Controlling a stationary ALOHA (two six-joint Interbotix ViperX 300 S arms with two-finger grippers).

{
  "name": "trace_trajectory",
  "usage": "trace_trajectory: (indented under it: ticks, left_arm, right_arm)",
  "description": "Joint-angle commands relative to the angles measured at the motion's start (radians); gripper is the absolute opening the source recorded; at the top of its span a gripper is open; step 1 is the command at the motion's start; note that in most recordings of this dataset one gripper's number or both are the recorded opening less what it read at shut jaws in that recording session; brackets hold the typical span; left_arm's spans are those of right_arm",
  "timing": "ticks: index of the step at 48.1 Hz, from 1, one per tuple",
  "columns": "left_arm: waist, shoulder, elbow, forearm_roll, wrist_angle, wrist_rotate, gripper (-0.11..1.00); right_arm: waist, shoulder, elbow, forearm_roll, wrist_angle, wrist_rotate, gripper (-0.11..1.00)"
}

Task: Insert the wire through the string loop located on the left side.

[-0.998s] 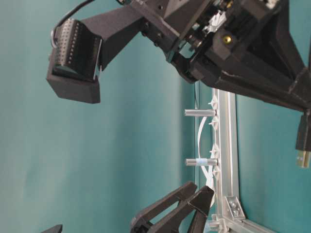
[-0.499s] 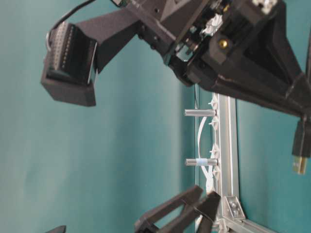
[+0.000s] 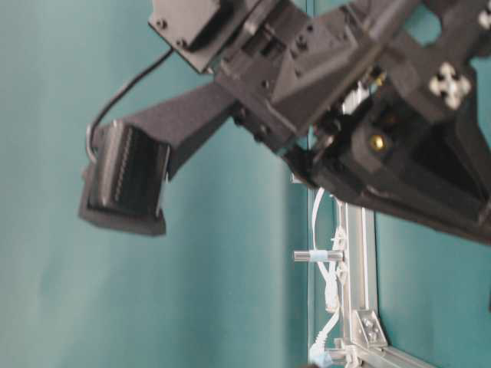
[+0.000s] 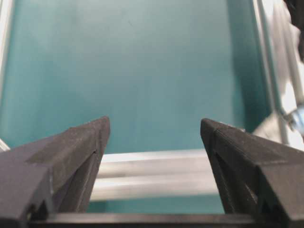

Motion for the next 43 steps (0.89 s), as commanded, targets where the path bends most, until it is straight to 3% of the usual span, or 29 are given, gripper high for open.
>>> trace_trajectory:
  ticks: [1,12,26,43]
  left_arm:
    - [-0.028,-0.046,0.002,0.002,0.040,-0.003,0.80]
    - [-0.098,-0.089,0.018,-0.002,0.109,-0.009,0.80]
    - [-0.153,-0.091,0.031,-0.002,0.115,-0.046,0.80]
    - [-0.176,-0.091,0.043,-0.002,0.117,-0.054,0.80]
  right_arm:
    - [-0.002,-0.006,-0.041,-0.005,-0.003,0.000,0.13]
    - [-0.003,0.037,-0.094,-0.005,-0.003,0.000,0.13]
    - [-0.023,0.071,-0.138,-0.005,-0.003,0.000,0.13]
    - [-0.034,0.100,-0.184,-0.005,-0.003,0.000,0.13]
